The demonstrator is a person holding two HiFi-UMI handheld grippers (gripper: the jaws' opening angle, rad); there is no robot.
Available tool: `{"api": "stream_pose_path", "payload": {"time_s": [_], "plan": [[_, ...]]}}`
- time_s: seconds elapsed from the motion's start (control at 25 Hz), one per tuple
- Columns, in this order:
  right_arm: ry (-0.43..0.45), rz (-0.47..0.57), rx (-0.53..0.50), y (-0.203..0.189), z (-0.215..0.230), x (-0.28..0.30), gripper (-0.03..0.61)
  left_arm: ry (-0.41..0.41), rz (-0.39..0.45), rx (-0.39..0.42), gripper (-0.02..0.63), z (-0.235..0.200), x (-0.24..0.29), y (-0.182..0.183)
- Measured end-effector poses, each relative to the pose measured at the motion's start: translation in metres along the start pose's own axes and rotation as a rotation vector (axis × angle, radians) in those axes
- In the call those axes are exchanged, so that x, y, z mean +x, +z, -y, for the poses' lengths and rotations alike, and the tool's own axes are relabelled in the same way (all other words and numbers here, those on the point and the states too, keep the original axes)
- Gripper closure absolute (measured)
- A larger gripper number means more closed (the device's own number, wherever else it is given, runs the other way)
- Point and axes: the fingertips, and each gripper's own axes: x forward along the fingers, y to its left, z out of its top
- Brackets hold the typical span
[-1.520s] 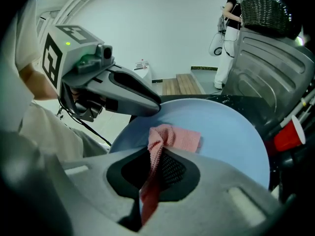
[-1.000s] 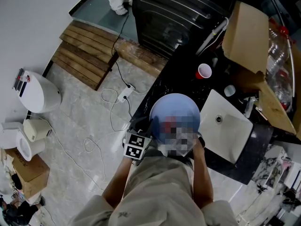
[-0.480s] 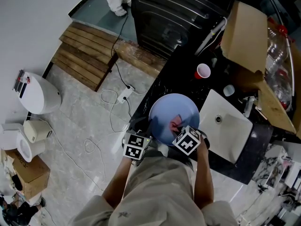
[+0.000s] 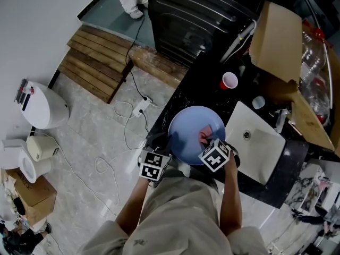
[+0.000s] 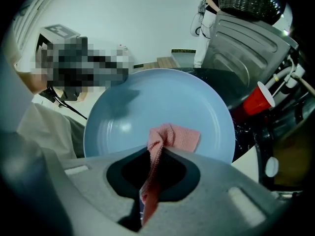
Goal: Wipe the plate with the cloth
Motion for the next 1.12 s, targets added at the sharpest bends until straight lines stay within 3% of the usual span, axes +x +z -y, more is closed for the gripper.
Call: {"api": "stream_pose_path", "payload": {"time_s": [0.36,0.64,1.12], "plan": [[-0.126,0.027,0.003,0.009,0.025,0.001,0.557,-0.008,0.004,0.0,0.549,0.001,-0.002,0.0],[-0.207,0.105,-0.007,0.027,0.039,0.004,0.557,-0.005,0.0,0.002,0.549,0.001,-0.001,-0.001],[-0.18,0.222,-0.05,0.052,0.024,0.008,0.557,0.009,0.001,0.01,0.549,0.001,-0.001,-0.001]]}}
